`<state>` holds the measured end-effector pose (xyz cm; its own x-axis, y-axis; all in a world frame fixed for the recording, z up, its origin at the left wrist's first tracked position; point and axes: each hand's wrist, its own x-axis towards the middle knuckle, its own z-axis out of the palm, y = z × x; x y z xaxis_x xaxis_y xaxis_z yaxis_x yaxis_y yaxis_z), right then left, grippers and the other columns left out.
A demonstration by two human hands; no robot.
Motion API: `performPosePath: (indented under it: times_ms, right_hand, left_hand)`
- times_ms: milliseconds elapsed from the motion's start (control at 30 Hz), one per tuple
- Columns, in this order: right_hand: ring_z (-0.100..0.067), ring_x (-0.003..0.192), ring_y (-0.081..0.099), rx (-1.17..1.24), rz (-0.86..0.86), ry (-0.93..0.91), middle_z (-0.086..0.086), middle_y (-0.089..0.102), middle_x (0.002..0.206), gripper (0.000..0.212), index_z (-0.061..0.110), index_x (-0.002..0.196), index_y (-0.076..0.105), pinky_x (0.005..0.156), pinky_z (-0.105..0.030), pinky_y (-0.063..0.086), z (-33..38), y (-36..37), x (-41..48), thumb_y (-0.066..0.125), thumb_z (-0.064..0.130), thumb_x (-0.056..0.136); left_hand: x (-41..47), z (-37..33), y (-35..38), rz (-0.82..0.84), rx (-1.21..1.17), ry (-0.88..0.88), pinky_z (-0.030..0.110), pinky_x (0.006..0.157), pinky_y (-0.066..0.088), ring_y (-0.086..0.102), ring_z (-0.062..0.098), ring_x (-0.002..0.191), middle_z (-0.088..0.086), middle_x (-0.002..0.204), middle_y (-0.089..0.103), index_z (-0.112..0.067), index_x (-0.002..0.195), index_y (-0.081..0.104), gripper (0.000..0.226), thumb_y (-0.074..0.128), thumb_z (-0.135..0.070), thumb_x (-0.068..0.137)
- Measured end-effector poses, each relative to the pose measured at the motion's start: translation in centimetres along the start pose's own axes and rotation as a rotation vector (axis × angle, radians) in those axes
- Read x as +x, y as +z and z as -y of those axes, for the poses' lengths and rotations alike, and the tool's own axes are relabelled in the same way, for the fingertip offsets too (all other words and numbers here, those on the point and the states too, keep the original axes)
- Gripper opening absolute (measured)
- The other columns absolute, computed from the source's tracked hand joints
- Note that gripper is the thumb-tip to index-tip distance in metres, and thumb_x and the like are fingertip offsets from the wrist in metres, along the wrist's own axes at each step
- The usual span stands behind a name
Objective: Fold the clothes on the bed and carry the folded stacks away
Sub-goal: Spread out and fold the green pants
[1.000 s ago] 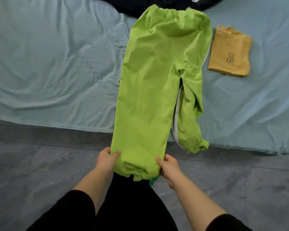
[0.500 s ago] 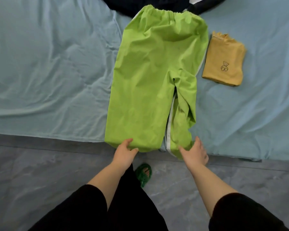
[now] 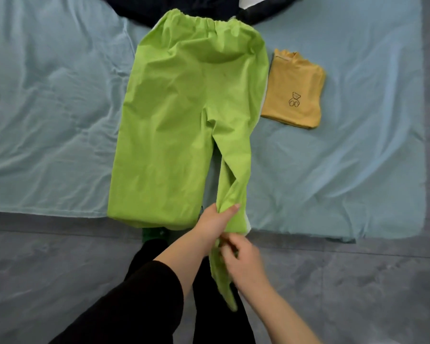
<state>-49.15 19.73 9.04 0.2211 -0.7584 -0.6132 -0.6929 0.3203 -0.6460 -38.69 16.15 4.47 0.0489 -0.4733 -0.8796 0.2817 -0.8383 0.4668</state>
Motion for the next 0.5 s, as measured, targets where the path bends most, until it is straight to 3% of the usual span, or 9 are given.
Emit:
performPosePath:
  times_ms: [67,133,167,200,267,300,367,433,500]
  right_hand:
    - [-0.011,0.061,0.064,0.310,-0.213,0.121,-0.002,0.069,0.064,0.029,0.021,0.077,0.067,0.063,-0.027,0.051,-1.3,-2.8,0.8,0.049,0.001,0.087]
    - [-0.019,0.077,0.066,0.409,-0.388,0.191,-0.005,0.069,0.077,0.021,0.021,0.085,0.064,0.075,-0.034,0.051,-2.6,-5.8,2.8,0.051,0.007,0.092]
    - [-0.020,0.091,0.064,0.425,-0.348,0.235,-0.006,0.069,0.094,0.008,0.021,0.096,0.063,0.083,-0.034,0.049,-3.2,-6.8,3.9,0.055,0.019,0.094]
    - [-0.019,0.101,0.062,0.445,-0.227,0.317,-0.004,0.067,0.106,0.020,0.020,0.106,0.062,0.088,-0.032,0.047,-3.3,-7.3,4.8,0.056,0.035,0.094]
    - [-0.017,0.101,0.066,0.628,0.066,0.488,-0.003,0.071,0.109,0.045,0.015,0.110,0.066,0.085,-0.032,0.052,-3.7,-7.6,6.3,0.055,0.053,0.089]
    - [-0.017,0.095,0.070,0.724,0.155,0.517,-0.005,0.074,0.103,0.044,0.012,0.109,0.068,0.076,-0.030,0.056,-3.8,-7.6,6.5,0.057,0.050,0.089]
    - [-0.013,0.082,0.073,0.747,0.187,0.410,-0.004,0.076,0.091,0.032,0.006,0.110,0.068,0.062,-0.021,0.055,-4.0,-7.7,6.4,0.060,0.032,0.093]
    - [-0.011,0.076,0.070,0.548,0.095,0.288,-0.006,0.076,0.084,0.028,0.002,0.104,0.069,0.063,-0.021,0.052,-4.3,-7.9,6.0,0.057,0.025,0.095]
    - [-0.017,0.073,0.058,0.358,0.049,0.151,-0.018,0.068,0.077,0.038,-0.004,0.092,0.065,0.066,-0.029,0.044,-4.9,-8.1,5.3,0.052,0.032,0.097]
  left_hand:
    - [0.1,0.2,0.6,-0.083,-0.005,-0.047,0.043,0.096,0.051,0.066,0.025,0.102,0.006,0.112,0.070,-0.014,0.116,0.064,0.049,0.058,-0.054,0.089]
    - [0.0,0.2,1.6,-0.067,-0.080,-0.155,0.047,0.097,0.050,0.065,0.031,0.104,0.010,0.111,0.069,-0.011,0.117,0.063,0.065,0.049,-0.067,0.087]
    - [0.0,0.2,2.2,-0.022,-0.164,-0.201,0.047,0.097,0.050,0.066,0.032,0.102,0.012,0.108,0.070,-0.007,0.115,0.064,0.073,0.045,-0.071,0.086]
    - [0.1,0.2,2.8,0.027,-0.254,-0.234,0.047,0.097,0.050,0.067,0.032,0.099,0.014,0.105,0.071,-0.004,0.115,0.065,0.079,0.041,-0.073,0.085]
    - [-0.3,0.0,4.1,0.067,-0.298,-0.236,0.045,0.100,0.048,0.066,0.030,0.103,0.014,0.112,0.070,-0.005,0.121,0.063,0.080,0.038,-0.073,0.086]
    - [-0.4,-0.1,4.6,0.051,-0.207,-0.202,0.042,0.101,0.047,0.064,0.028,0.108,0.013,0.119,0.068,-0.008,0.126,0.060,0.078,0.039,-0.072,0.087]
    - [-0.6,0.1,5.2,-0.098,0.020,-0.055,0.034,0.097,0.048,0.062,0.021,0.109,0.005,0.125,0.064,-0.016,0.131,0.054,0.067,0.045,-0.067,0.088]
    - [-0.6,0.6,5.1,-0.217,-0.007,0.110,0.032,0.093,0.049,0.062,0.015,0.105,0.000,0.123,0.064,-0.022,0.127,0.054,0.046,0.052,-0.053,0.093]
    - [-0.4,1.0,4.8,-0.259,-0.098,0.160,0.032,0.089,0.051,0.064,0.013,0.101,0.000,0.117,0.067,-0.023,0.117,0.059,0.028,0.049,-0.041,0.098]
